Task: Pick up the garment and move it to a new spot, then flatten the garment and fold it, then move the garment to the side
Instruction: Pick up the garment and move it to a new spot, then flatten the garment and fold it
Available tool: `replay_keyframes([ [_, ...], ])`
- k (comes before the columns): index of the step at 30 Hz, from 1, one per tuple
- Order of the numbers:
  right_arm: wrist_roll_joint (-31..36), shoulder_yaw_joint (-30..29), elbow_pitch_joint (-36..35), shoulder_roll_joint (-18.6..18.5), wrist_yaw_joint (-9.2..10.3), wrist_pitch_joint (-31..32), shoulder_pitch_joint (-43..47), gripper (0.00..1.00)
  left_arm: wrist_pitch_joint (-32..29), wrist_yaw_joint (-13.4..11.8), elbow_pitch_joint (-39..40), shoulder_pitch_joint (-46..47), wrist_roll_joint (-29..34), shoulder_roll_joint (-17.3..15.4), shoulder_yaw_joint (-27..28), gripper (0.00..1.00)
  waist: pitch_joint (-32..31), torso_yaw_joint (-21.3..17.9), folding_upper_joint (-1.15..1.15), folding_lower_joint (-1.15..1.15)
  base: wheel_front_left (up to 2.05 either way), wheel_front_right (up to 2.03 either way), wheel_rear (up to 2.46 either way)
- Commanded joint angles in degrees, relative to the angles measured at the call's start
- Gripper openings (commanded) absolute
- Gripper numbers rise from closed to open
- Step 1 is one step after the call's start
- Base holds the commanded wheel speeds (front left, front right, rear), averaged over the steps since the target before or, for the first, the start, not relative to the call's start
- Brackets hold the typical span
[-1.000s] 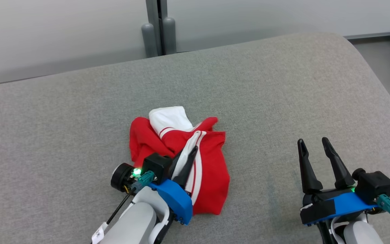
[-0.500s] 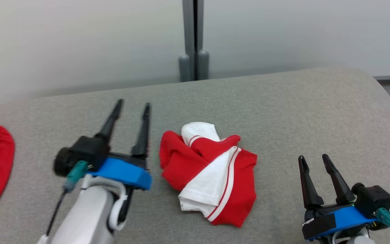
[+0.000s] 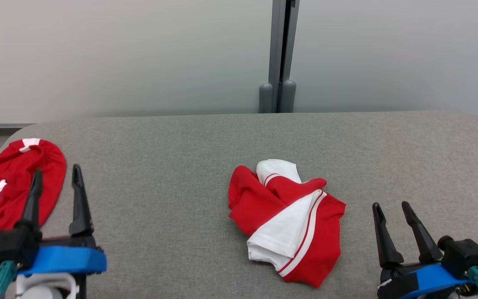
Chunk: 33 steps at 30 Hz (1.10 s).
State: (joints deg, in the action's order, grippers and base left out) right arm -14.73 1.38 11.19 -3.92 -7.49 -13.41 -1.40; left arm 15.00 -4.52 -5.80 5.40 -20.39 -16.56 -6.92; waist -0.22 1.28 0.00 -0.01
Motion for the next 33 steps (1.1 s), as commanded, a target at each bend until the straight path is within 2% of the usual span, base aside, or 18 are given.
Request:
replay_keyframes([
  [1,0.13,-0.28,-0.29,-0.25,-0.01,0.07,1.00,1.00,0.25,-0.06,0.52,-1.31,-0.16,-0.45,0.63,1.00,-0.11,0.17,0.00,0.01,0.00,0.00,0.00],
  [7,-0.50,-0.74,-0.86,-0.90,-0.01,0.68,2.41,1.00,0.25,0.79,1.34,-7.21,-0.65,-1.34,2.05,1.00,-0.75,1.30,0.00,0.01,0.00,0.00,0.00],
  [12,-0.54,-0.99,-1.43,-1.16,-0.01,1.23,3.24,1.00,-0.86,2.40,-0.19,-9.06,-1.19,-1.29,0.28,1.00,-0.88,1.55,0.00,0.01,0.00,0.00,0.00],
  [33,0.48,-1.35,-1.36,-0.71,-0.01,2.77,3.65,1.00,-4.85,0.96,-3.67,-4.81,0.18,-1.17,-3.08,1.00,-0.27,0.70,0.00,0.01,0.00,0.00,0.00],
])
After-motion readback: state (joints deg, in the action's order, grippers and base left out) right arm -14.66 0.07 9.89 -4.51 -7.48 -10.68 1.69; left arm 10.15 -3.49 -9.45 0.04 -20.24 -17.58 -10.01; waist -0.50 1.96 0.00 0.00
